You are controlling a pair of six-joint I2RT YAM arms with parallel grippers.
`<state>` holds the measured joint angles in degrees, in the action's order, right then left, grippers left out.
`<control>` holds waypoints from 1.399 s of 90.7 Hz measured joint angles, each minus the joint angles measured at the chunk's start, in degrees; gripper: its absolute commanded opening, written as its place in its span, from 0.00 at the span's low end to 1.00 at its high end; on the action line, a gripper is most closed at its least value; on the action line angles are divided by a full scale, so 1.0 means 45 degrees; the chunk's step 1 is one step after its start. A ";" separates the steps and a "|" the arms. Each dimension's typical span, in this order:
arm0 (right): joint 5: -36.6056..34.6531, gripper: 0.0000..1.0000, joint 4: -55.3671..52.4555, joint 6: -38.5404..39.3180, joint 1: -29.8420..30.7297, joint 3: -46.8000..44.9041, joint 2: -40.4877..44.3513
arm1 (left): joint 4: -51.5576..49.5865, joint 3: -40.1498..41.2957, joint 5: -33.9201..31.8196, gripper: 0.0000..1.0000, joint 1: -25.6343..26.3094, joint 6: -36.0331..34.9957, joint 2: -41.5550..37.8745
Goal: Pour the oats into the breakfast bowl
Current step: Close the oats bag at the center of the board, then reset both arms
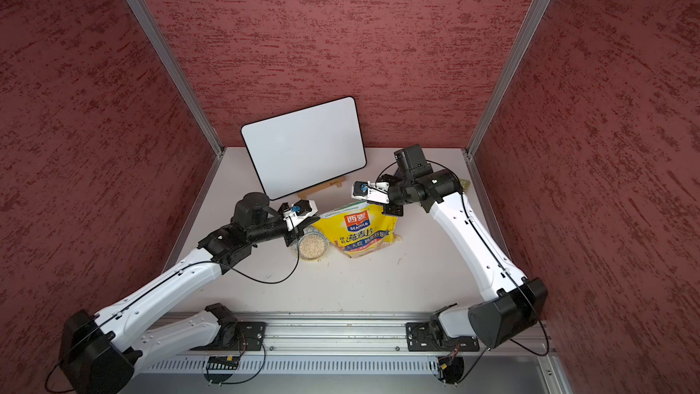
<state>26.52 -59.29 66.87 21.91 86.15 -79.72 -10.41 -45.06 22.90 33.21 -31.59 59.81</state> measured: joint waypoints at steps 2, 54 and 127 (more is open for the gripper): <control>-0.0049 0.17 0.0019 0.0010 -0.0024 0.0005 0.0005 | 0.0005 0.0000 -0.0005 0.32 -0.0005 0.0005 -0.0010; -0.0903 0.13 0.0092 0.0233 -0.0646 0.0005 0.0121 | 0.0126 -0.0015 -0.0170 0.00 -0.0049 -0.0029 -0.0262; -0.5241 0.99 0.5843 -0.9675 -0.3691 -0.5042 0.6756 | 0.1535 0.1710 -0.6771 1.00 -0.3473 0.6878 -0.5187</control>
<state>2.94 -32.99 23.33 5.30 63.46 -49.32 -3.51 -37.36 -7.57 17.58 -0.64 36.47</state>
